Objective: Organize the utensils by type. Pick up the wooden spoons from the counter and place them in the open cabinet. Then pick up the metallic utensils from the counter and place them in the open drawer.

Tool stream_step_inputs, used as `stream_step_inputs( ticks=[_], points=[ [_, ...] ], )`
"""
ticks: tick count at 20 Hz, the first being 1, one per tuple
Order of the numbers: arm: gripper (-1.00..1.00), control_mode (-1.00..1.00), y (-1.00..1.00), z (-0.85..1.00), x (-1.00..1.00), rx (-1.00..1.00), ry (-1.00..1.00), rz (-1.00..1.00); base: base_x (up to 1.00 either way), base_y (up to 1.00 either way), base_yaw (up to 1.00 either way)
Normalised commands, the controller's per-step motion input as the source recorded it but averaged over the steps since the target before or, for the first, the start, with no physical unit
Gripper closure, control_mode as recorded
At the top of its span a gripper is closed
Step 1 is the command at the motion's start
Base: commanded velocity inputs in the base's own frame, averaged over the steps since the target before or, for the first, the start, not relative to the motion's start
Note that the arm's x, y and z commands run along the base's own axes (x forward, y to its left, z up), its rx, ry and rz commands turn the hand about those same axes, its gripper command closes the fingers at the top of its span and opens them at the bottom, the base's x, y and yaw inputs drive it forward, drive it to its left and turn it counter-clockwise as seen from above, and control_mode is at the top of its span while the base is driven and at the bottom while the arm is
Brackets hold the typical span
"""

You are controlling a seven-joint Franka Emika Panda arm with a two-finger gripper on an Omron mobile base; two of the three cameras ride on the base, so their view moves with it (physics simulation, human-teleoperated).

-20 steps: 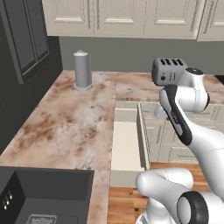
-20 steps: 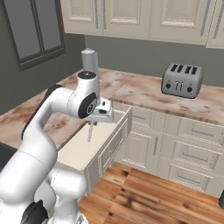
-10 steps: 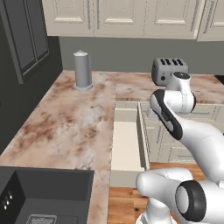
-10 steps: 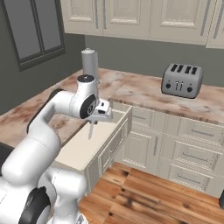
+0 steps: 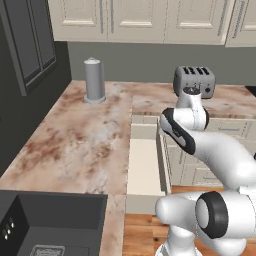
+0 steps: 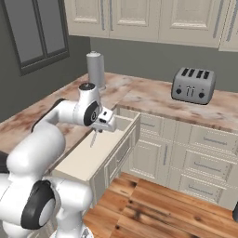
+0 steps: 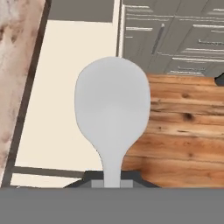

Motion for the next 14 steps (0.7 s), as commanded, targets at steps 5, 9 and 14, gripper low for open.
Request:
stream_step_inputs(
  ticks=[5,9,14],
  points=[
    [1.00,-1.00,0.04,-0.36,0.22,0.00,0.00,-0.15,0.00,0.00,0.00],
    [1.00,-1.00,0.05,-0.37,0.17,0.03,0.00,-0.10,0.00,0.00,0.00],
    [1.00,-1.00,0.00,-0.35,0.14,0.16,0.00,-0.01,0.00,0.00,0.00]
  ],
)
